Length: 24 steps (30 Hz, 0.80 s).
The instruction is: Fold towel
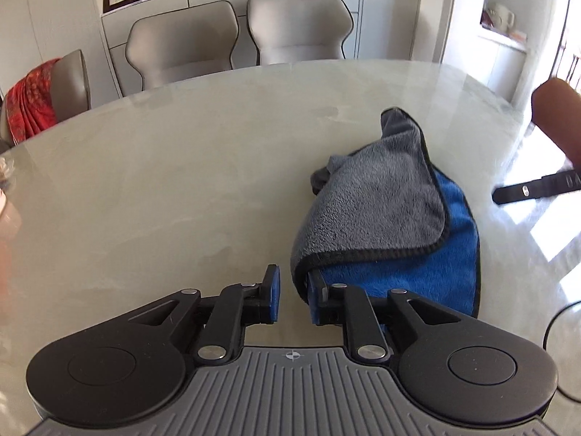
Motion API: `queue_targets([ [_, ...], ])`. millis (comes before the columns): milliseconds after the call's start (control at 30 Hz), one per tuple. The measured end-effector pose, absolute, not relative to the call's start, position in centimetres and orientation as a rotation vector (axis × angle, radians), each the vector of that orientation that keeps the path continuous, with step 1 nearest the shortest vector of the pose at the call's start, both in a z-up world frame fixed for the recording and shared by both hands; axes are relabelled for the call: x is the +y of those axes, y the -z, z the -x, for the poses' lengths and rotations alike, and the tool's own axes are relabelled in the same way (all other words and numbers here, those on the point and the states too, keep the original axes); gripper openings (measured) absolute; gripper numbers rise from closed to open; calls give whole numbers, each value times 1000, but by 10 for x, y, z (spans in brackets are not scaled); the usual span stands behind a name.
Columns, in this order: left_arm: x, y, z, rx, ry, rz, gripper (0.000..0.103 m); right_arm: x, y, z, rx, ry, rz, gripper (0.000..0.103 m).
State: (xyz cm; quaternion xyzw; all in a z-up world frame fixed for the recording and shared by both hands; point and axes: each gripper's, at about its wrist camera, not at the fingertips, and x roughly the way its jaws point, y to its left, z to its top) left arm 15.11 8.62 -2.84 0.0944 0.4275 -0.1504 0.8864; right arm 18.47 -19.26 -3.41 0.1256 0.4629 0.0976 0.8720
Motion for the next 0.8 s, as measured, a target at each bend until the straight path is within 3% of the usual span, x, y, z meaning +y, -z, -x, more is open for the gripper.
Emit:
queue_targets([
  [33, 85, 26, -151, 888, 316, -202, 27, -192, 33, -187, 959, -200, -253, 74],
  [100, 81, 21, -151, 884, 324, -212, 45, -189, 33, -192, 947, -227, -249, 71],
  [133, 79, 18, -150, 873, 327, -212, 48, -187, 34, -194, 941, -244, -250, 68],
  [200, 71, 15, -149, 845, 357, -227, 55, -184, 35, -198, 931, -277, -252, 56],
  [267, 56, 18, -153, 820, 413, -251, 55, -179, 38, -204, 934, -308, -254, 47],
  [533, 10, 43, -163, 800, 526, -338, 55, -159, 59, -223, 987, -403, -272, 43],
  [567, 7, 46, -164, 801, 534, -346, 55, -157, 62, -224, 993, -410, -278, 38],
  [667, 1, 54, -167, 805, 548, -371, 55, -151, 70, -224, 998, -440, -304, 11],
  [800, -4, 59, -166, 789, 572, -410, 55, -146, 57, -220, 932, -527, -343, 10],
])
